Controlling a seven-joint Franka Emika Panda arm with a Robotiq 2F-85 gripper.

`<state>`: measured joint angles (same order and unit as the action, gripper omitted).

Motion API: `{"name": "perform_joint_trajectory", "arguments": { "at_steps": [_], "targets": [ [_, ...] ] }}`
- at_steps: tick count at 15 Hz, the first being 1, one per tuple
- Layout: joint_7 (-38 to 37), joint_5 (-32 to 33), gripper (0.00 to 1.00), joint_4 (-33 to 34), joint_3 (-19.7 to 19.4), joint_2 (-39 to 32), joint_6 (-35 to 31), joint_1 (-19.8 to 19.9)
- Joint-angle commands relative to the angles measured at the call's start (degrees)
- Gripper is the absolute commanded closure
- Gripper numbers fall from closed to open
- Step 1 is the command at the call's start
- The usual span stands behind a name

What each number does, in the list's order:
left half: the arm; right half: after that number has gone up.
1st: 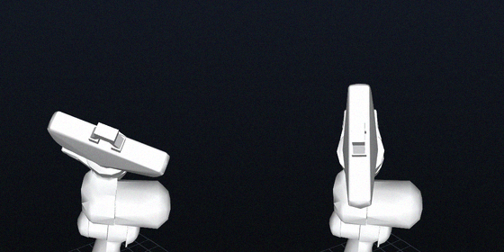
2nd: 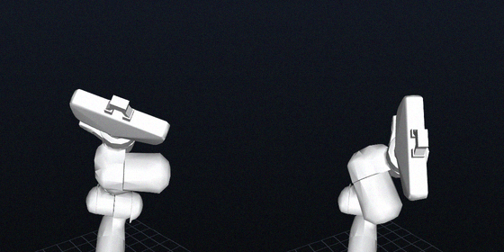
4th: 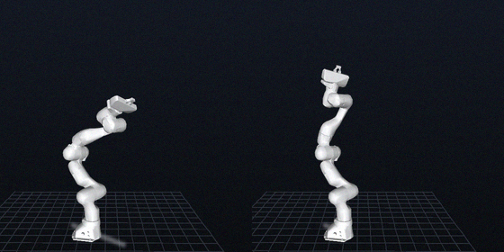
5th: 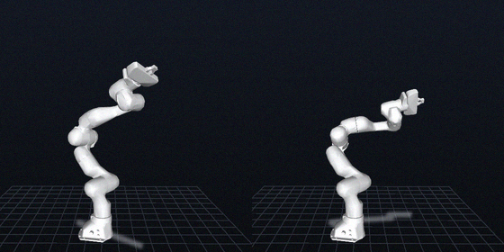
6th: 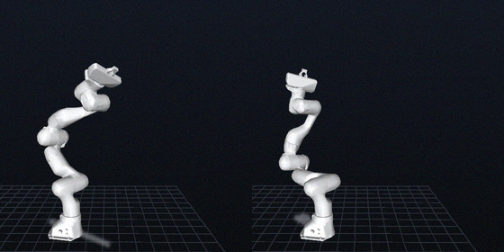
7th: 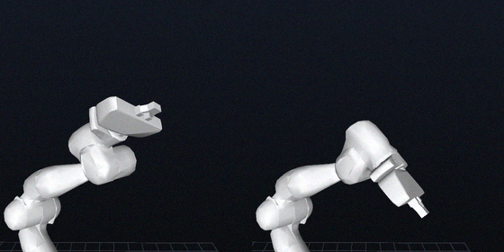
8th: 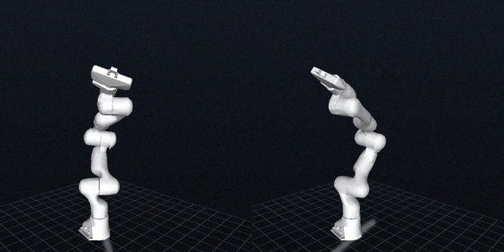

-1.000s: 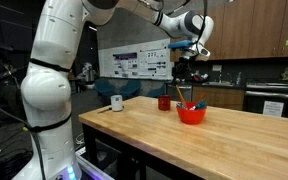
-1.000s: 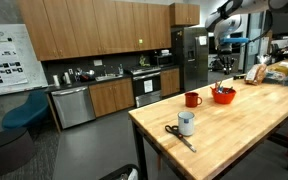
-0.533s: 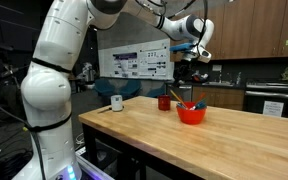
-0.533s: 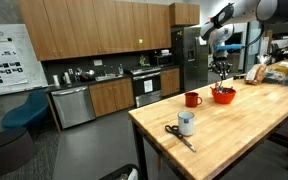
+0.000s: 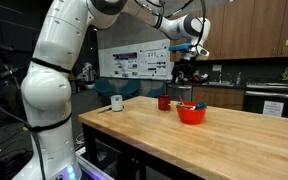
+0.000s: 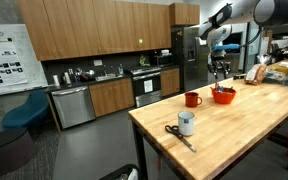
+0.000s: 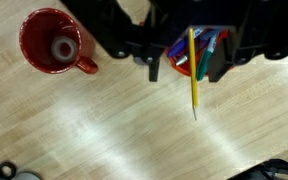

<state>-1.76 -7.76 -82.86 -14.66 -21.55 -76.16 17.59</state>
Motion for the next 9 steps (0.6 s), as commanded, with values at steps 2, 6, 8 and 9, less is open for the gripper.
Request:
{"name": "perform_joint_trajectory", "arguments": {
  "at_steps": [2,6,8,9],
  "targets": [
    [1.0,0.3,0.07,-1.2,1.5,2.0,-3.4,-0.5],
    [3.4,0.2,0.00,-4.6,3.0,4.5,-9.0,-1.4],
    [5.0,0.6,0.00,-6.8,3.6,6.0,-12.5,-2.0],
    [5.8,0.6,0.00,-8.2,3.8,6.9,-14.0,-2.3]
  ]
}}
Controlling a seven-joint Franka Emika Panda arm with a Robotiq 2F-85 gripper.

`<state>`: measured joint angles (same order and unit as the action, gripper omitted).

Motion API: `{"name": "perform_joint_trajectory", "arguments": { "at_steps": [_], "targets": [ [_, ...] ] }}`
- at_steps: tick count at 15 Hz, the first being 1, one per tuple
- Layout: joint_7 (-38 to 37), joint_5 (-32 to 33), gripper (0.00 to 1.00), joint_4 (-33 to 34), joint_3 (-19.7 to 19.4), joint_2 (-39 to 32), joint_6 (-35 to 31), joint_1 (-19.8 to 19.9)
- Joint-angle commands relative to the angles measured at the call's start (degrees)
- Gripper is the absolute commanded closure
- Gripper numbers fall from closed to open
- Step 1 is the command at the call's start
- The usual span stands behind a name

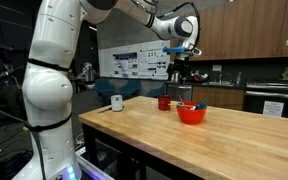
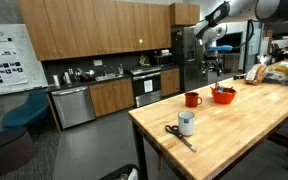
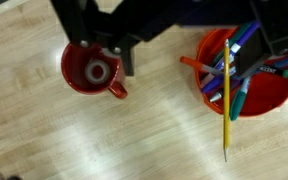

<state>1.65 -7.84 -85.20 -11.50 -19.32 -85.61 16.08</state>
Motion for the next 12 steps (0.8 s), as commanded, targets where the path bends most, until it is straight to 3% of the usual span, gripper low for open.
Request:
{"name": "perform_joint_trajectory", "arguments": {
  "at_steps": [1,12],
  "targets": [
    [3.1,0.8,0.00,-7.4,0.8,5.7,-6.1,-1.1],
    [13.4,1.4,0.00,-25.7,0.2,17.8,-19.2,-1.8]
  ]
}}
